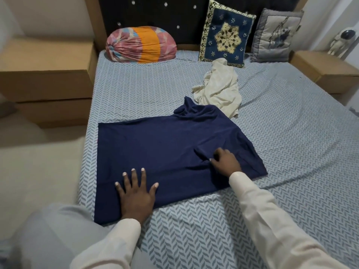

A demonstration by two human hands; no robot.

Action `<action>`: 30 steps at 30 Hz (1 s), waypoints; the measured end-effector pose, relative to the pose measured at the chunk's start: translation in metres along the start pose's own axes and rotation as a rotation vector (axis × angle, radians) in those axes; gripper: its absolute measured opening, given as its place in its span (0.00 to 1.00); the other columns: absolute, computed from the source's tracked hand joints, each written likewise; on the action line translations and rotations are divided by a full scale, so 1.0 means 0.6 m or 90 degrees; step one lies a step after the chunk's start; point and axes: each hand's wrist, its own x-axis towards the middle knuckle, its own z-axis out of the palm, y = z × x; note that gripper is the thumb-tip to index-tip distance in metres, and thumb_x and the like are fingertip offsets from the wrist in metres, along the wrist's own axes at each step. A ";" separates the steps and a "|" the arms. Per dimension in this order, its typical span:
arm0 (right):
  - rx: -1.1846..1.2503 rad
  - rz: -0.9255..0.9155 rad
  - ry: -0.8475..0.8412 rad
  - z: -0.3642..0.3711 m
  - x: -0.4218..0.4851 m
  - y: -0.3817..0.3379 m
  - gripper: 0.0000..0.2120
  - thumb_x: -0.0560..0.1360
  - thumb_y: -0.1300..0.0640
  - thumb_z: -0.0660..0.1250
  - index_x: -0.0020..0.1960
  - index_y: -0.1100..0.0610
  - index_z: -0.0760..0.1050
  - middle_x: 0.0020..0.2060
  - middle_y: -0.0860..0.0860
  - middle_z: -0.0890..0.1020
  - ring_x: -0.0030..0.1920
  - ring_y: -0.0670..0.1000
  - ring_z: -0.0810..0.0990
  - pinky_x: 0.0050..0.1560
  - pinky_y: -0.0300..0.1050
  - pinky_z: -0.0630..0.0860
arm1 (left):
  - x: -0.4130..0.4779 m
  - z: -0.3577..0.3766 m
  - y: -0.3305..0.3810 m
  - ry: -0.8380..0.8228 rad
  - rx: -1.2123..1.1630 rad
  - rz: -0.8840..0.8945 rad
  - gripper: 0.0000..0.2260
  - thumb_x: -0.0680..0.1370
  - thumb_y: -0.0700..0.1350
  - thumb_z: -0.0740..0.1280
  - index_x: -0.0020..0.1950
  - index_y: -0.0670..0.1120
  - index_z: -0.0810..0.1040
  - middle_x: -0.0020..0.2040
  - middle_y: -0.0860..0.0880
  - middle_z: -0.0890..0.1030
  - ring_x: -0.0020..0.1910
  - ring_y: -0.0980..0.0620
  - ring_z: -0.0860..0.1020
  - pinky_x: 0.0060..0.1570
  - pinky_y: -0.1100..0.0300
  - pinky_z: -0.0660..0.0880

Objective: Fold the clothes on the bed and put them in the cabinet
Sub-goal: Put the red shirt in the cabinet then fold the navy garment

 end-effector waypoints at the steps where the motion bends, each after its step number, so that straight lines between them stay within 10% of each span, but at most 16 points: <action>1: -0.034 0.019 0.003 0.003 0.005 -0.013 0.13 0.73 0.50 0.67 0.54 0.56 0.73 0.54 0.59 0.76 0.57 0.62 0.74 0.55 0.52 0.72 | 0.005 0.004 -0.005 -0.003 -0.001 -0.011 0.39 0.74 0.69 0.35 0.80 0.51 0.51 0.79 0.42 0.55 0.78 0.37 0.51 0.72 0.36 0.43; 4: -0.009 0.012 0.111 0.000 0.046 -0.060 0.11 0.72 0.58 0.66 0.53 0.59 0.75 0.52 0.60 0.76 0.55 0.63 0.74 0.55 0.54 0.71 | 0.034 0.003 -0.018 0.020 -0.024 -0.046 0.36 0.76 0.67 0.43 0.78 0.49 0.61 0.76 0.39 0.63 0.75 0.36 0.59 0.72 0.35 0.47; 17: -0.170 -0.117 -0.163 0.011 0.300 -0.301 0.28 0.78 0.57 0.57 0.77 0.45 0.58 0.67 0.63 0.72 0.64 0.66 0.74 0.63 0.54 0.71 | 0.297 -0.060 -0.116 0.080 0.002 0.020 0.32 0.79 0.63 0.46 0.78 0.48 0.62 0.76 0.40 0.63 0.74 0.36 0.61 0.71 0.38 0.53; 26: -0.100 -0.015 -0.111 0.020 0.354 -0.301 0.14 0.78 0.56 0.54 0.61 0.52 0.72 0.58 0.63 0.75 0.60 0.64 0.75 0.62 0.56 0.74 | 0.474 -0.184 -0.193 -0.030 -0.007 0.037 0.18 0.79 0.39 0.58 0.69 0.43 0.65 0.67 0.39 0.66 0.58 0.36 0.75 0.54 0.45 0.73; 30: 0.041 -0.004 -0.146 0.008 0.338 -0.258 0.04 0.75 0.60 0.55 0.47 0.53 0.67 0.45 0.64 0.77 0.35 0.63 0.82 0.39 0.59 0.83 | 0.465 -0.200 -0.207 -0.053 -0.068 0.044 0.12 0.76 0.40 0.63 0.59 0.47 0.75 0.60 0.43 0.74 0.57 0.40 0.75 0.57 0.49 0.74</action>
